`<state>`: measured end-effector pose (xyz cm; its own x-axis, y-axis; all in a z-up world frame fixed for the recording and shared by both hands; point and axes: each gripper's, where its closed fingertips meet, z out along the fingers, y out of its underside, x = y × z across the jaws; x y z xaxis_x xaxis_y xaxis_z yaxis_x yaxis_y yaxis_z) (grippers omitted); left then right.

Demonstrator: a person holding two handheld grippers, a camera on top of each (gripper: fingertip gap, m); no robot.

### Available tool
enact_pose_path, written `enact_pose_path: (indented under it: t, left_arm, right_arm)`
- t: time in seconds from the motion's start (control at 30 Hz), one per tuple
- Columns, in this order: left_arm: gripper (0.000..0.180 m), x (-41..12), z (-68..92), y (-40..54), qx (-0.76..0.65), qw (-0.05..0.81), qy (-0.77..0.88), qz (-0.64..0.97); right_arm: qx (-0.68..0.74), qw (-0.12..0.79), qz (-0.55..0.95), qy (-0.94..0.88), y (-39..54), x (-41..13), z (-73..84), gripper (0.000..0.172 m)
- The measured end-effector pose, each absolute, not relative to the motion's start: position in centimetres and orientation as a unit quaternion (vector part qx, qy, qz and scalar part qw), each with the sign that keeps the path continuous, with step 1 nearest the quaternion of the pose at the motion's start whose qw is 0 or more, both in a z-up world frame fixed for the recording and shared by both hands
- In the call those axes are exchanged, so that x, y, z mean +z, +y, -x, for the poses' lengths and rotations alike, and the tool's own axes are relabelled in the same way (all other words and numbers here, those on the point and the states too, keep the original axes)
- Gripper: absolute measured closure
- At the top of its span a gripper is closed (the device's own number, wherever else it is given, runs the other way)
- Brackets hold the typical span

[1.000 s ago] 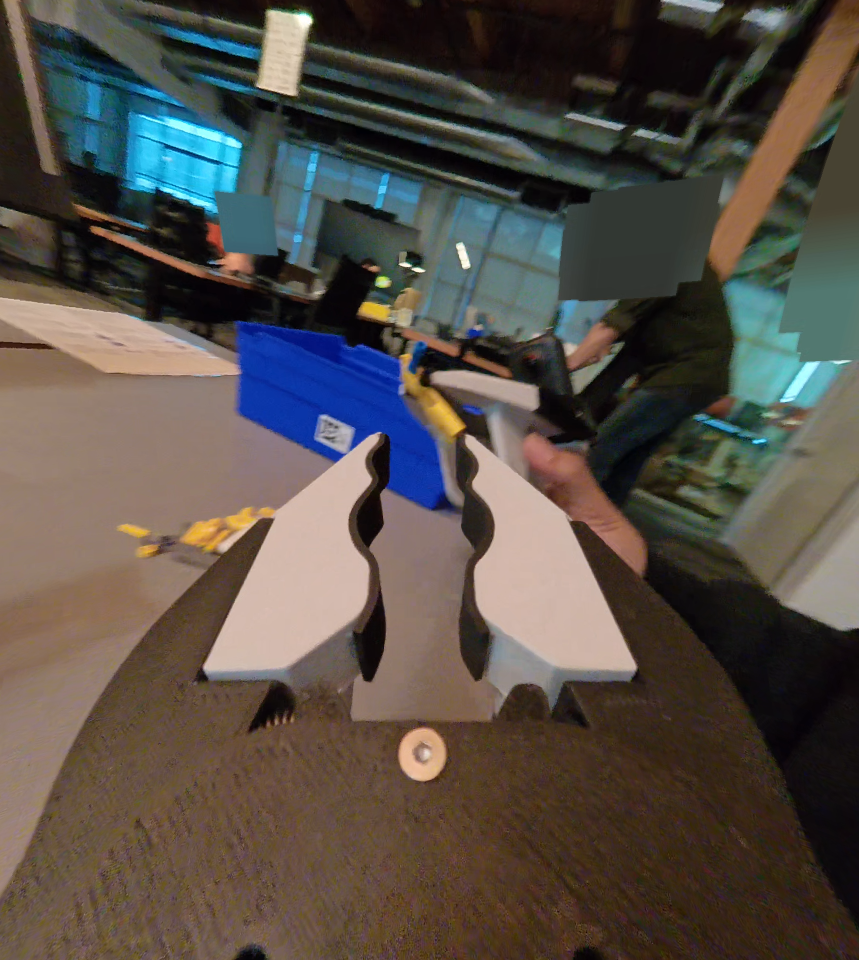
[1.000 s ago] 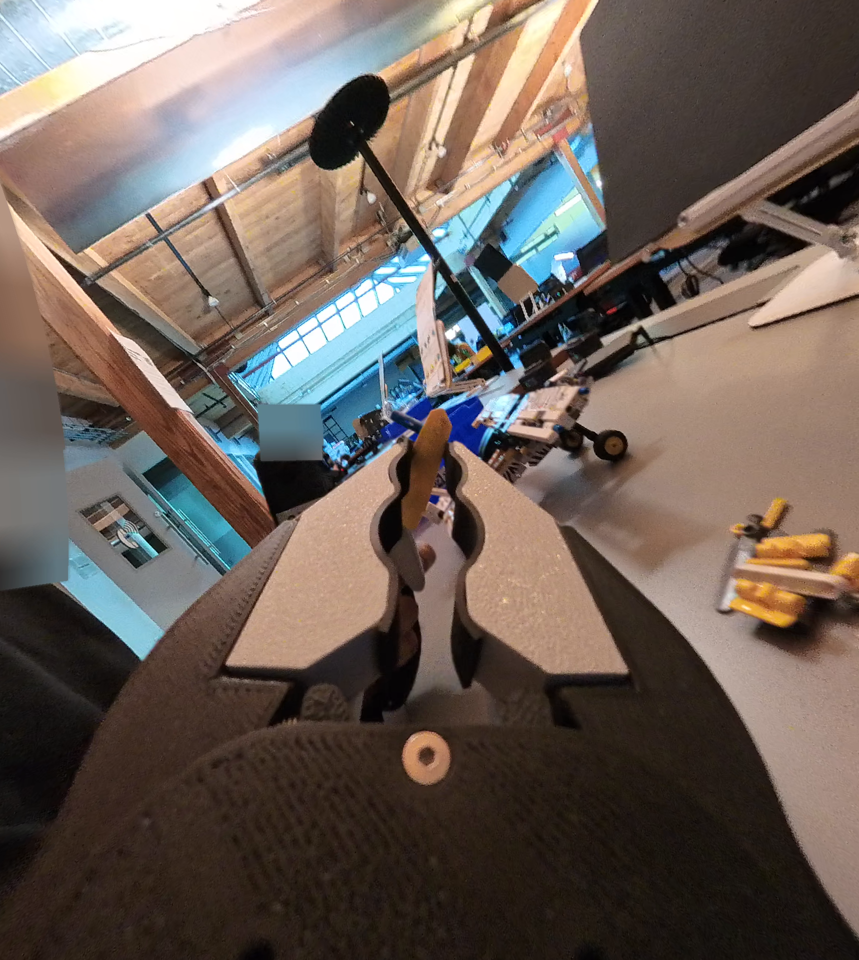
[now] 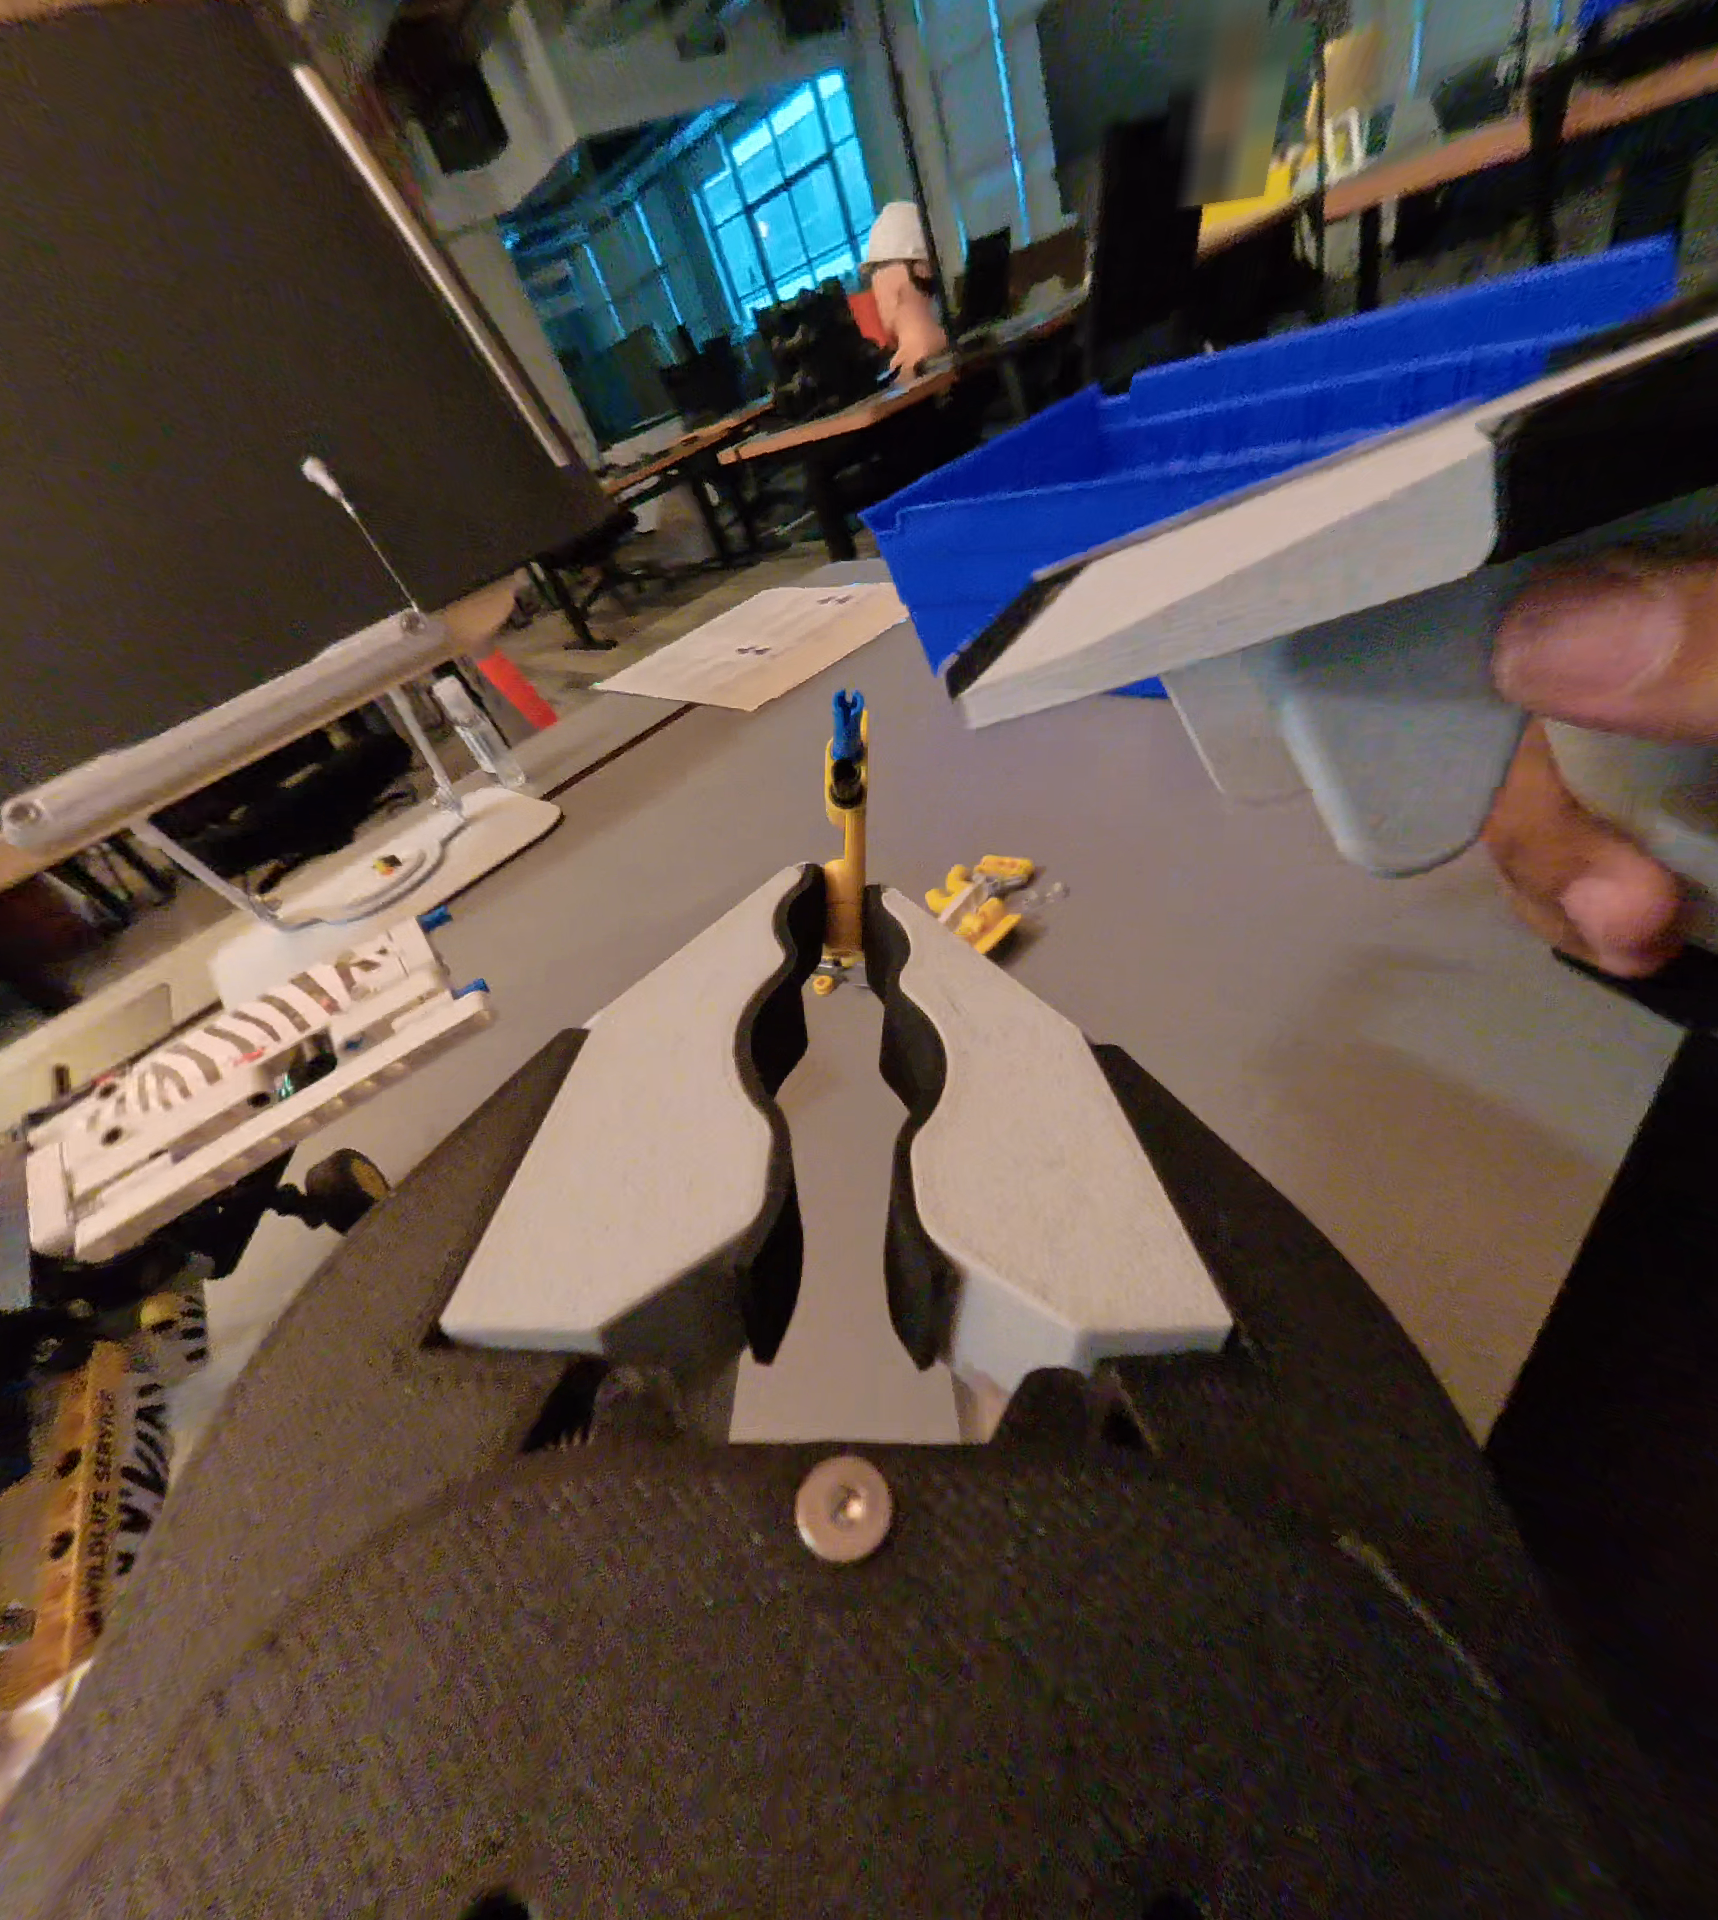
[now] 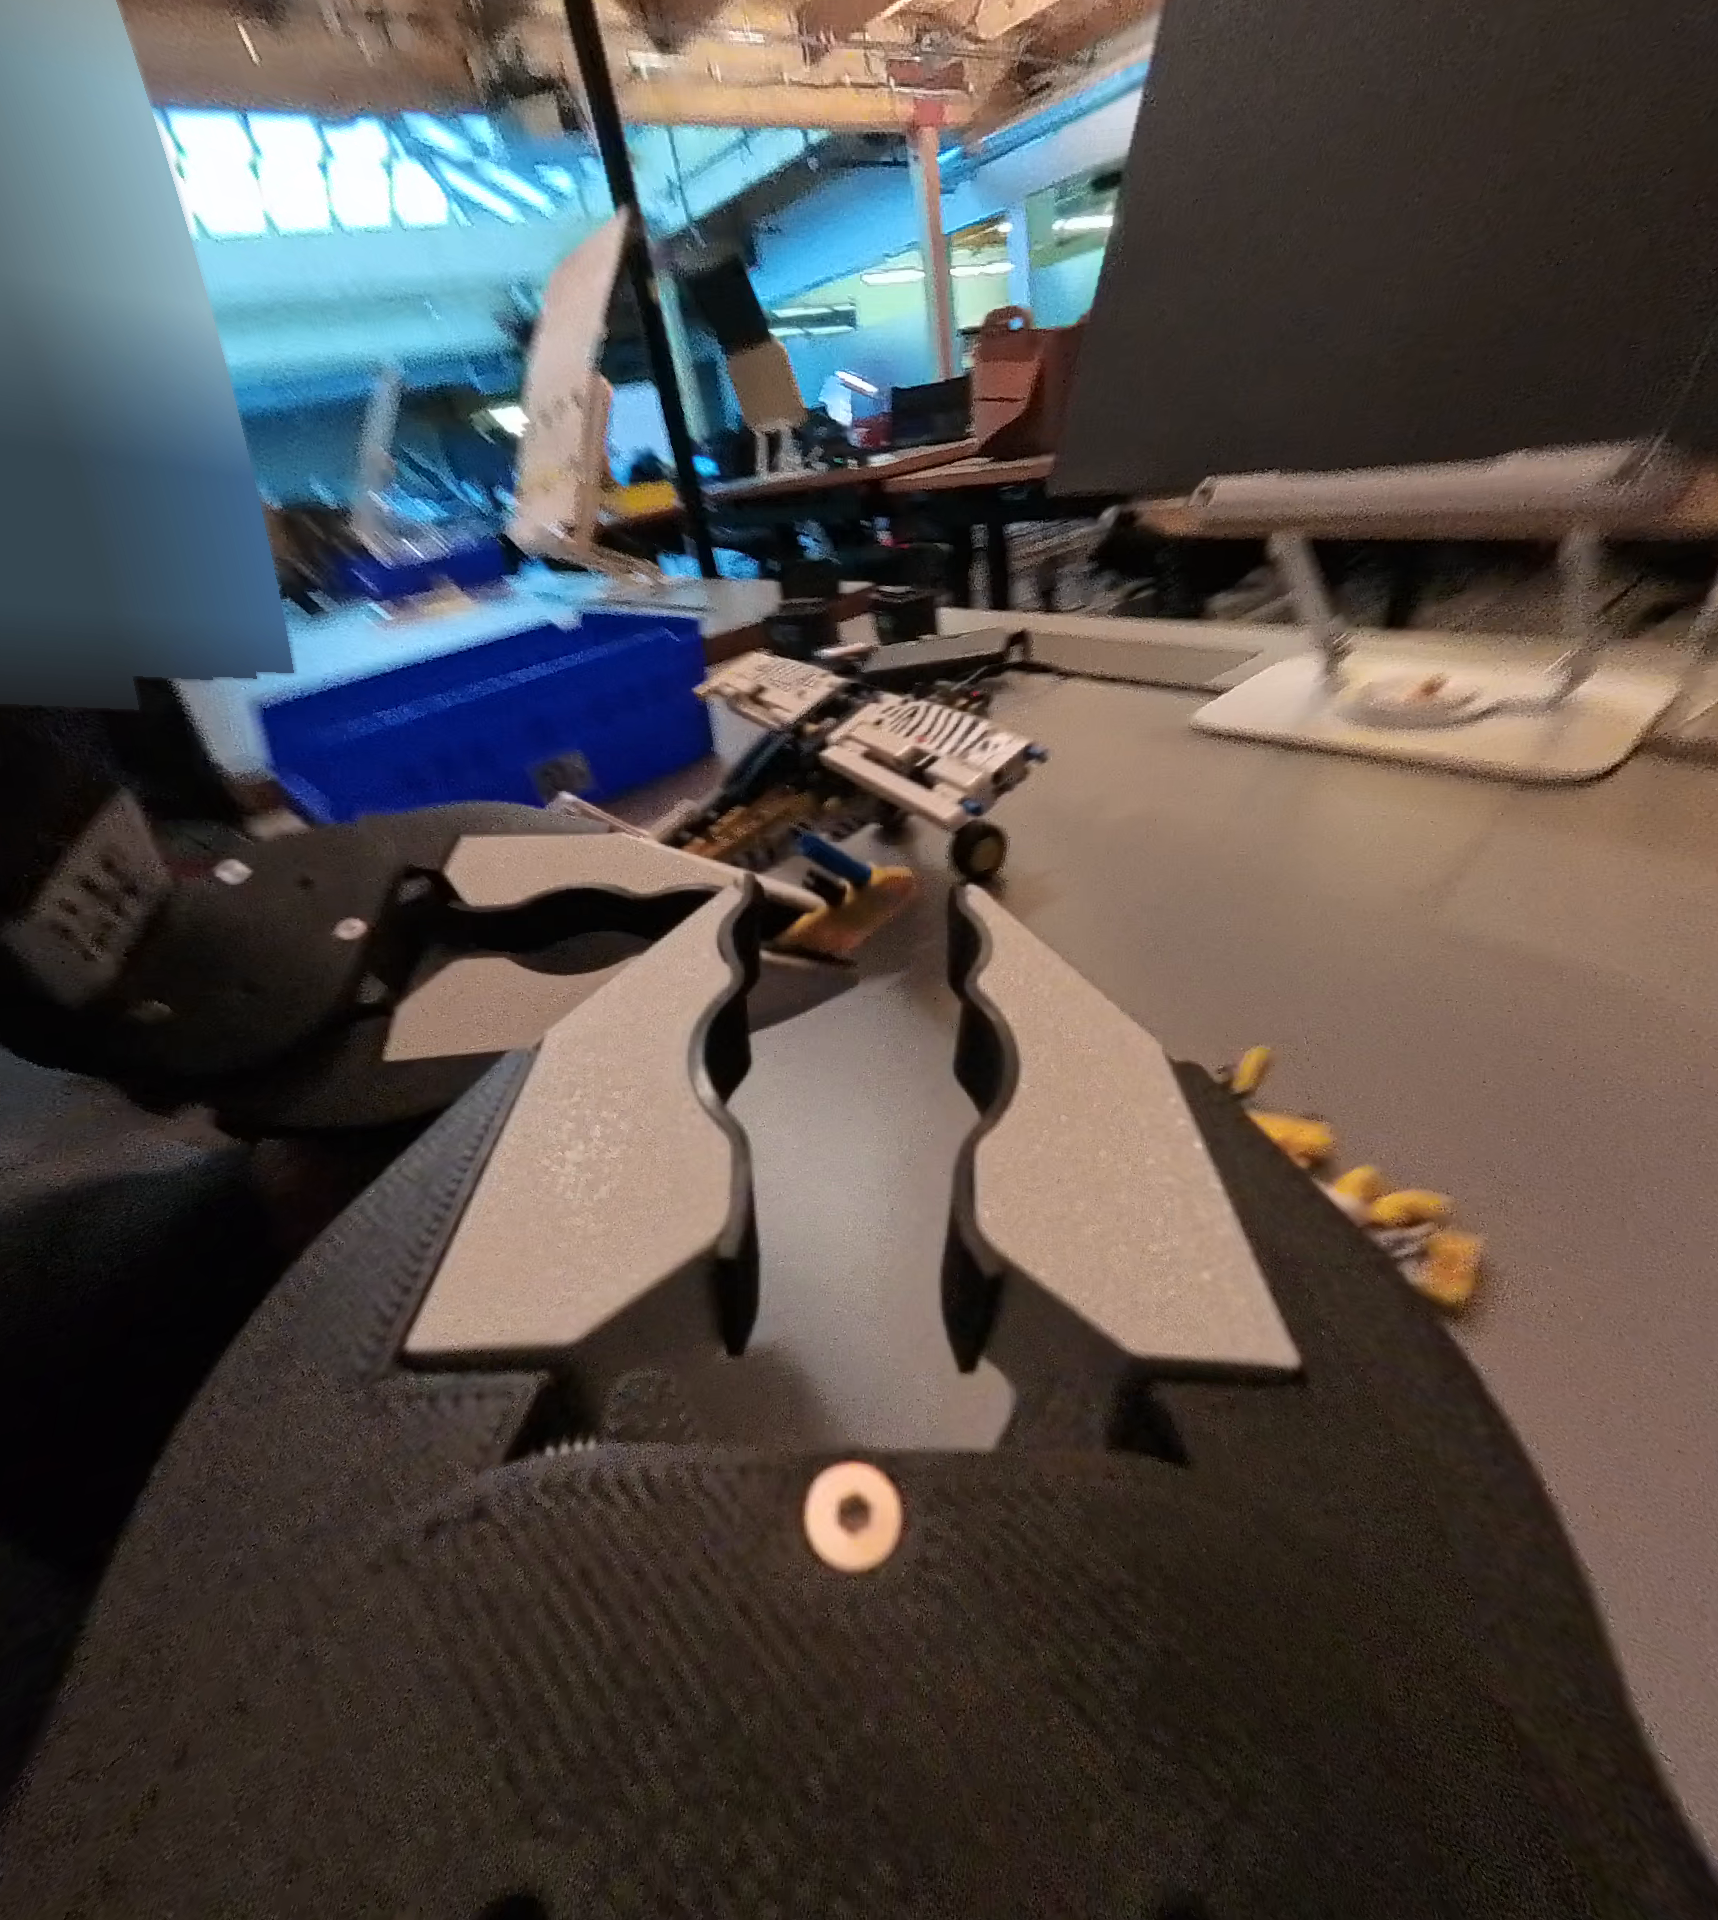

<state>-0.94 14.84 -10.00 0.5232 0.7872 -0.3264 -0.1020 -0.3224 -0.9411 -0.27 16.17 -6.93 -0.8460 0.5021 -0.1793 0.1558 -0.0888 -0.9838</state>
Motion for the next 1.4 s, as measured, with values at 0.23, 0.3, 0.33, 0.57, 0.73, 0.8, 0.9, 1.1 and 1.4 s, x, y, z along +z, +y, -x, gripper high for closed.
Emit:
enact_pose_path:
  t: [0.23,0.3,0.33,0.57,0.73,0.8,0.9,1.1,1.4]
  left_arm:
    - [0.178,-9.8,0.3,16.0,0.419,0.526,-0.23,0.704]
    - [0.178,-9.7,0.2,16.0,0.412,0.531,-0.23,0.703]
    - [0.178,-9.7,0.1,16.1,0.41,0.532,-0.229,0.704]
    - [0.178,-9.7,-0.2,16.7,0.413,0.529,-0.217,0.709]
    - [0.175,-9.2,-1.2,17.8,0.354,0.59,-0.196,0.698]
    - [0.153,-8.7,-1.7,18.5,0.255,0.645,-0.217,0.687]
    - [0.119,-7.1,-2.3,18.6,0.046,0.734,-0.272,0.621]
    - [0.122,-2.5,-5.7,17.0,-0.419,0.802,-0.198,0.378]
    - [0.164,-0.5,-7.8,17.4,-0.493,0.802,-0.137,0.308]
  right_arm:
    - [0.619,0.33,0.148,-0.697,16.0,-5.6,-0.4,0.155]
    - [0.603,0.353,0.13,-0.703,15.9,-5.8,-0.3,0.154]
    - [0.599,0.368,0.122,-0.701,15.9,-5.8,-0.3,0.154]
    - [0.556,0.433,0.074,-0.705,15.5,-6.1,-0.2,0.169]
    - [0.572,0.428,0.096,-0.693,16.2,-5.4,0.0,0.17]
    - [0.591,0.421,0.109,-0.679,16.9,-4.7,0.3,0.17]
    - [0.644,0.373,0.121,-0.657,17.7,-3.6,0.1,0.17]
    - [0.791,0.159,0.076,-0.586,16.7,-0.7,-4.1,0.171]
    - [0.823,0.083,0.047,-0.56,16.6,0.2,-5.8,0.17]
